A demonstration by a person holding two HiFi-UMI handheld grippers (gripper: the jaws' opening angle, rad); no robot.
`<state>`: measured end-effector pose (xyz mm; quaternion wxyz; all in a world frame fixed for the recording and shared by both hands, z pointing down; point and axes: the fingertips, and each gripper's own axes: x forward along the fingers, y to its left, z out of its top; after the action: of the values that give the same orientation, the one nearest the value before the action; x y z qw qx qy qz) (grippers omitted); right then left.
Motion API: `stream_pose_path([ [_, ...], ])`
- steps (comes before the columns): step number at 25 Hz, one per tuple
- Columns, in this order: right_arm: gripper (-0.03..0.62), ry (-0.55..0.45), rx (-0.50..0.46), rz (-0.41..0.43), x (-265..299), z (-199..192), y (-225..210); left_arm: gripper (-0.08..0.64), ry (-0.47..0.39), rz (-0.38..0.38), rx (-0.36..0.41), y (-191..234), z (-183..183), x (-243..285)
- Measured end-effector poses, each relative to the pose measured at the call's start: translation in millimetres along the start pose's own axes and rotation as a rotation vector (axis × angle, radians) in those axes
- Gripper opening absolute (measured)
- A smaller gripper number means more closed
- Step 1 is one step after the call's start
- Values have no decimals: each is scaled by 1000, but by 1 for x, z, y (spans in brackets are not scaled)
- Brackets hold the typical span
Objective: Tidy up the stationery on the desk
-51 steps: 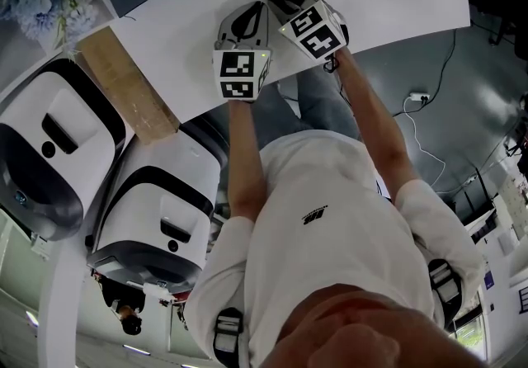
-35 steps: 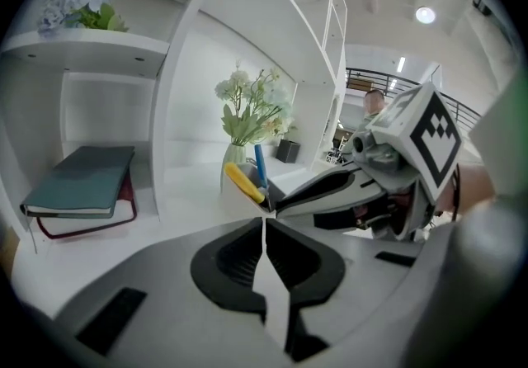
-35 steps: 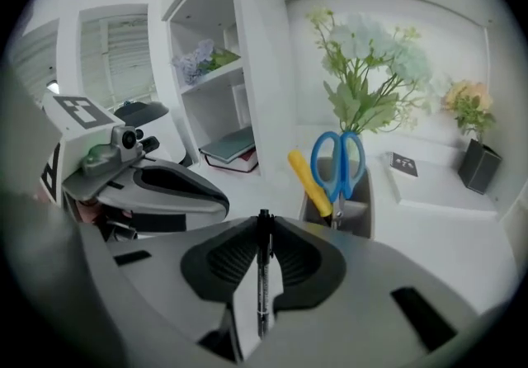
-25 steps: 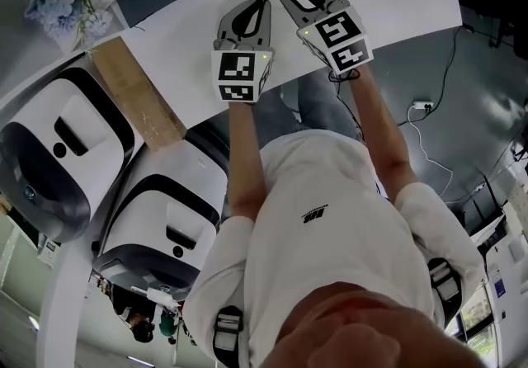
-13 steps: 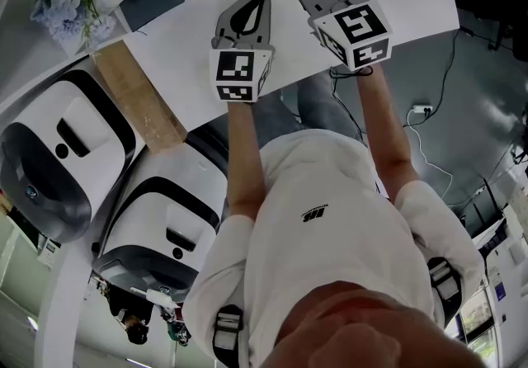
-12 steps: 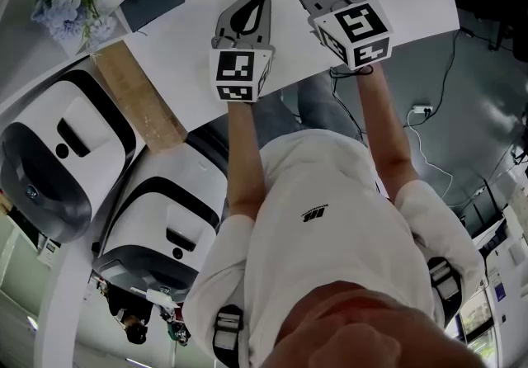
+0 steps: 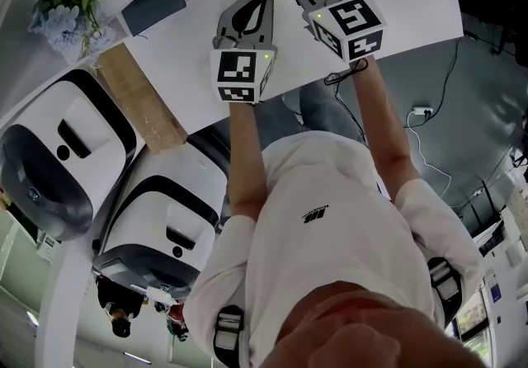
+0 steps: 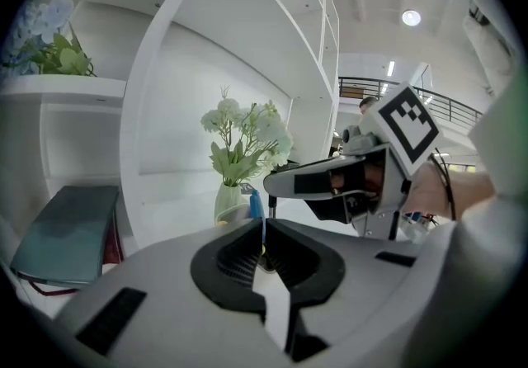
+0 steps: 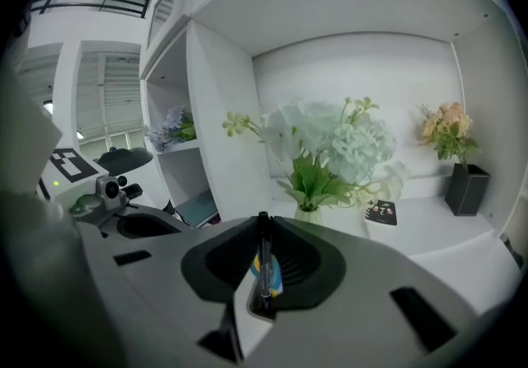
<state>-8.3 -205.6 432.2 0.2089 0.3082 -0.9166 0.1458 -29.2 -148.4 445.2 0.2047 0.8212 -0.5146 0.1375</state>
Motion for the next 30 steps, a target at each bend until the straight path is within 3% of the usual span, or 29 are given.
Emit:
stream_pose_path([
  [16, 81, 99, -23, -13, 13, -47, 1, 0, 10, -14, 5, -2, -3, 0],
  [24, 81, 76, -35, -55, -9, -37, 3, 0, -12, -30, 29, -6, 11, -11],
  [30, 35, 46, -29, -102, -40, -25, 9, 0, -31, -51, 62, -13, 27, -22],
])
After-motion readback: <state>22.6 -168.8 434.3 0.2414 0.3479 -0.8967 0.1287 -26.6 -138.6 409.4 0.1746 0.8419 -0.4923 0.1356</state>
